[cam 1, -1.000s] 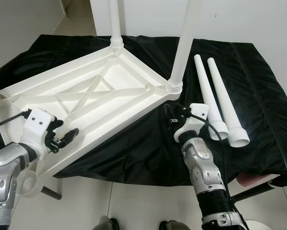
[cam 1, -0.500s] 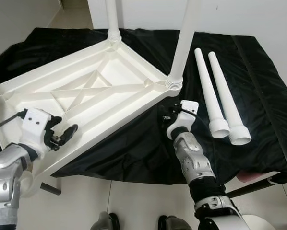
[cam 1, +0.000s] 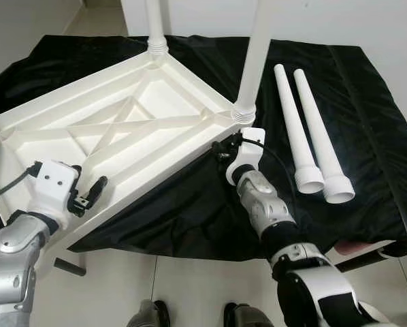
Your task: Building children table
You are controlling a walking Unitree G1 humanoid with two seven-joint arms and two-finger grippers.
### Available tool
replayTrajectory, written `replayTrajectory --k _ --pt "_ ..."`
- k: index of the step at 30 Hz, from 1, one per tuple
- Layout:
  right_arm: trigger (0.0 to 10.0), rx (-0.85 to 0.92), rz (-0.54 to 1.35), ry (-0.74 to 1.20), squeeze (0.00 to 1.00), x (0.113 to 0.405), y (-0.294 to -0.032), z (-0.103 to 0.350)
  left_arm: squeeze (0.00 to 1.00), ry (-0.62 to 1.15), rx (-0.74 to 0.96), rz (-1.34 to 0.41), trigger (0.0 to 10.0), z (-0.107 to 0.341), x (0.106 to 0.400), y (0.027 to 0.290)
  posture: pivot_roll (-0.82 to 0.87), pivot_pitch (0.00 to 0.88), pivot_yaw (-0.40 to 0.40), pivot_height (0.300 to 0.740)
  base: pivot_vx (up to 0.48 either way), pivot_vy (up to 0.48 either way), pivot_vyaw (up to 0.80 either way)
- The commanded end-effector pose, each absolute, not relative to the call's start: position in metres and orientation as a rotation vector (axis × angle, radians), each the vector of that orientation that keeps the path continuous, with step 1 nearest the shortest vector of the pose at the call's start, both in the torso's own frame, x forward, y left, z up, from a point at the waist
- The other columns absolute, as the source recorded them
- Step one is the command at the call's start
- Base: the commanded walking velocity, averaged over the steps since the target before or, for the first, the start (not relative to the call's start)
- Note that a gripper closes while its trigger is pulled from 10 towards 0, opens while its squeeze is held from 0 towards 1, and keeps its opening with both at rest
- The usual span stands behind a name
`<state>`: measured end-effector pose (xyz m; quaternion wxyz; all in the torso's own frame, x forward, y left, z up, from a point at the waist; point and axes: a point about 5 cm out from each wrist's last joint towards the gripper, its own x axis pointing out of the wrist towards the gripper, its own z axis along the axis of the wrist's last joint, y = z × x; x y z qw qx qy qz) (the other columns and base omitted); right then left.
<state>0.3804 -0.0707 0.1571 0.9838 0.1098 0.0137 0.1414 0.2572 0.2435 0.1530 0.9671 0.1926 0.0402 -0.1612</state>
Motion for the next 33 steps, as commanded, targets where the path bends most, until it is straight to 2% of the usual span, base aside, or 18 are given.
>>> replayTrajectory --k 1,5,11,14,16,24,28,30,33 --pt "10.0 0.217 0.298 0.038 0.00 0.382 -0.067 0.157 0.00 0.274 0.344 -0.407 10.0 0.115 0.244 0.235 -0.06 0.232 0.027 0.740 0.000 0.000 0.00" --pt "10.0 0.185 0.315 0.029 0.00 0.390 -0.063 0.166 0.00 0.304 0.284 -0.526 10.0 0.108 0.236 0.212 -0.05 0.232 0.031 0.740 0.000 0.000 0.00" --pt "10.0 0.148 0.312 -0.028 0.00 0.397 -0.062 0.181 0.00 0.303 0.238 -0.615 10.0 0.105 0.230 0.189 -0.05 0.230 0.036 0.740 0.000 0.000 0.00" --pt "10.0 0.181 0.278 -0.095 0.00 0.400 -0.066 0.195 0.00 0.244 0.143 -0.652 10.0 0.114 0.233 0.166 -0.05 0.228 0.040 0.740 0.000 0.000 0.00" --pt "10.0 0.186 0.264 -0.125 0.00 0.401 -0.067 0.198 0.00 0.219 0.124 -0.648 10.0 0.118 0.236 0.161 -0.05 0.227 0.042 0.740 0.000 0.000 0.00" --pt "10.0 0.221 0.208 -0.204 0.00 0.399 -0.079 0.199 0.00 0.164 0.087 -0.618 10.0 0.128 0.239 0.157 -0.05 0.224 0.048 0.740 0.000 0.000 0.00" --pt "10.0 0.221 0.147 -0.247 0.00 0.395 -0.095 0.193 0.00 0.130 0.070 -0.606 10.0 0.135 0.239 0.162 -0.05 0.221 0.048 0.740 0.000 0.000 0.00" --pt "10.0 0.198 0.103 -0.288 0.00 0.385 -0.114 0.181 0.00 0.085 0.081 -0.604 10.0 0.145 0.239 0.174 -0.05 0.211 0.046 0.740 0.000 0.000 0.00" --pt "10.0 0.182 0.077 -0.326 0.00 0.374 -0.127 0.172 0.00 0.043 0.066 -0.628 10.0 0.154 0.236 0.182 -0.05 0.206 0.044 0.740 0.000 0.000 0.00"
